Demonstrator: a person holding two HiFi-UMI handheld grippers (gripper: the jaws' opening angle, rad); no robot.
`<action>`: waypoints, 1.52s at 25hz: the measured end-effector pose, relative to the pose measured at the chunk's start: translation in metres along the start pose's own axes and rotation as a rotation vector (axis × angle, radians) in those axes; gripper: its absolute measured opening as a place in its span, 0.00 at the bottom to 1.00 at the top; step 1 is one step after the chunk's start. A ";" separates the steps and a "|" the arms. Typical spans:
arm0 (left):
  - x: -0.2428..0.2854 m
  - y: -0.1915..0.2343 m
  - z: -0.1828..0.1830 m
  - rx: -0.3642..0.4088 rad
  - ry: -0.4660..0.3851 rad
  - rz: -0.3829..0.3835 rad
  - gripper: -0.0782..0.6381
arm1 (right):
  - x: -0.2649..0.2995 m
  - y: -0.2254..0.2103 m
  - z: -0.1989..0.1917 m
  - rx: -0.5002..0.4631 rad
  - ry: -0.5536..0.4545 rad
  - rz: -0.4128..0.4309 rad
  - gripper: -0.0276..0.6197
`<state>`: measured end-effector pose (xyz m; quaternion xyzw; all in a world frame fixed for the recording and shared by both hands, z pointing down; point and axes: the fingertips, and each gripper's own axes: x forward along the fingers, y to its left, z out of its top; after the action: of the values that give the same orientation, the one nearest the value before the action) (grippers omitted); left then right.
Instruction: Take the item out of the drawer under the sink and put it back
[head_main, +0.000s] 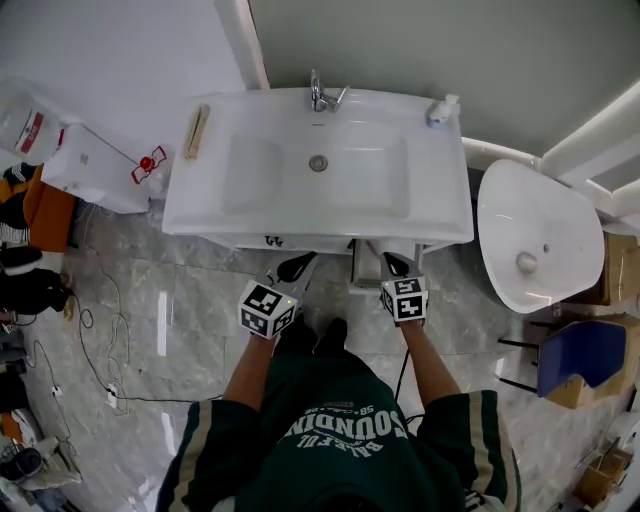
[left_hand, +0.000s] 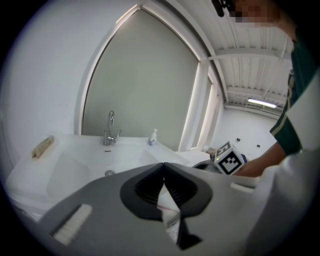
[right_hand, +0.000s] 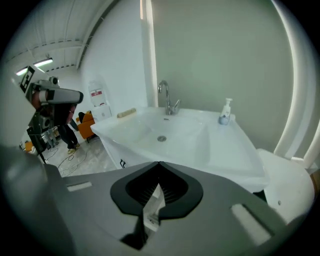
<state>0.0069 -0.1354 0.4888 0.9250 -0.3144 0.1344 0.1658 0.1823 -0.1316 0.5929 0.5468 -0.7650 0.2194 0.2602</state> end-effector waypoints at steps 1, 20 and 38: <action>-0.002 0.001 0.009 0.013 -0.014 0.003 0.18 | -0.006 0.001 0.016 -0.016 -0.039 0.002 0.05; -0.019 -0.009 0.114 0.153 -0.203 0.035 0.18 | -0.132 0.006 0.204 -0.034 -0.547 0.045 0.05; -0.028 -0.018 0.104 0.153 -0.190 0.039 0.18 | -0.138 0.025 0.192 -0.051 -0.556 0.091 0.05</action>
<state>0.0112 -0.1477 0.3804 0.9371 -0.3356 0.0731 0.0616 0.1649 -0.1438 0.3560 0.5441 -0.8362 0.0530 0.0438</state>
